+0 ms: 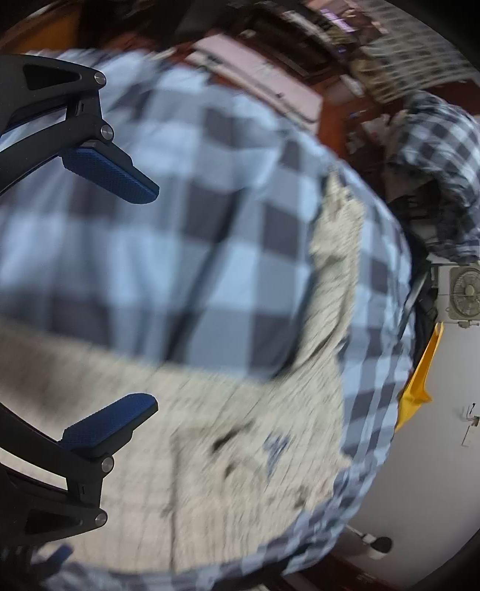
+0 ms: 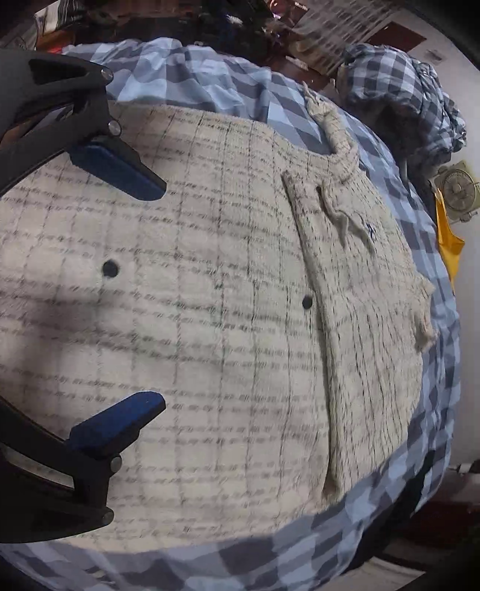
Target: Fold small clothes
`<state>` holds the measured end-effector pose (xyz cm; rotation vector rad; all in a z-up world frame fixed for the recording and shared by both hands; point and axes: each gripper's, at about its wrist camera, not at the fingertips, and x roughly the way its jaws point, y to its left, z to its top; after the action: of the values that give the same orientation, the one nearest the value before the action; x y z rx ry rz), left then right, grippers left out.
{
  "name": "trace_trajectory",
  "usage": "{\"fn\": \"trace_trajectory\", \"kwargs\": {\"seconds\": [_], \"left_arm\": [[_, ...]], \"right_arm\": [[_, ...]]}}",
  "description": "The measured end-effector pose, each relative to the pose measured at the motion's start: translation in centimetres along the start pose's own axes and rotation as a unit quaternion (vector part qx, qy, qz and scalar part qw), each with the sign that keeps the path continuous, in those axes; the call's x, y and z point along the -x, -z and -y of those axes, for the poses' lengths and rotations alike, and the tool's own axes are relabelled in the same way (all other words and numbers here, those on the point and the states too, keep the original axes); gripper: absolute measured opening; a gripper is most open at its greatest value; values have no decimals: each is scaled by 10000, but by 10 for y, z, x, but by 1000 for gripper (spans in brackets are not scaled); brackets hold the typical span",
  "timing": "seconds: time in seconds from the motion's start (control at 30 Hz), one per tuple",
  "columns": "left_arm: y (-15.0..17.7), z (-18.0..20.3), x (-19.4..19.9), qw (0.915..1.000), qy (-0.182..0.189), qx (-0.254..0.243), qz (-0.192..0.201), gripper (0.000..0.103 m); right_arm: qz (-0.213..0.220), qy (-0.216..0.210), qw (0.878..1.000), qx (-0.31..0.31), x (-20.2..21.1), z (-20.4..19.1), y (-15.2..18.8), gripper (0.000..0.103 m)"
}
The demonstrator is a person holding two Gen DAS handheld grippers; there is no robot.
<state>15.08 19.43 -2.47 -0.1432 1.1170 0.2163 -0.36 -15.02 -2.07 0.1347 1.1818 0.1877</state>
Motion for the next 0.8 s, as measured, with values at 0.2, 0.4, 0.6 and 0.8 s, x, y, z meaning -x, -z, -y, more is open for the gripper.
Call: {"fn": "trace_trajectory", "kwargs": {"seconds": [0.2,0.4,0.6,0.8], "left_arm": [[-90,-74,-83,9973,26,609,-404,103],[-153,-141,-152,9840,-215,1762,-155,103],[-184,-173,-223,9701,-733,2306,-169,103],[-194,-181,-257,9680,-675,2418,-41,89]], "right_arm": [[-117,-547,9984,-115,-14,-12,-12,101],[-419,-377,9984,-6,-40,-16,-11,101],[-489,-204,9986,-89,-51,-13,-13,101],[-547,-155,9983,-149,-59,-14,-12,101]]}}
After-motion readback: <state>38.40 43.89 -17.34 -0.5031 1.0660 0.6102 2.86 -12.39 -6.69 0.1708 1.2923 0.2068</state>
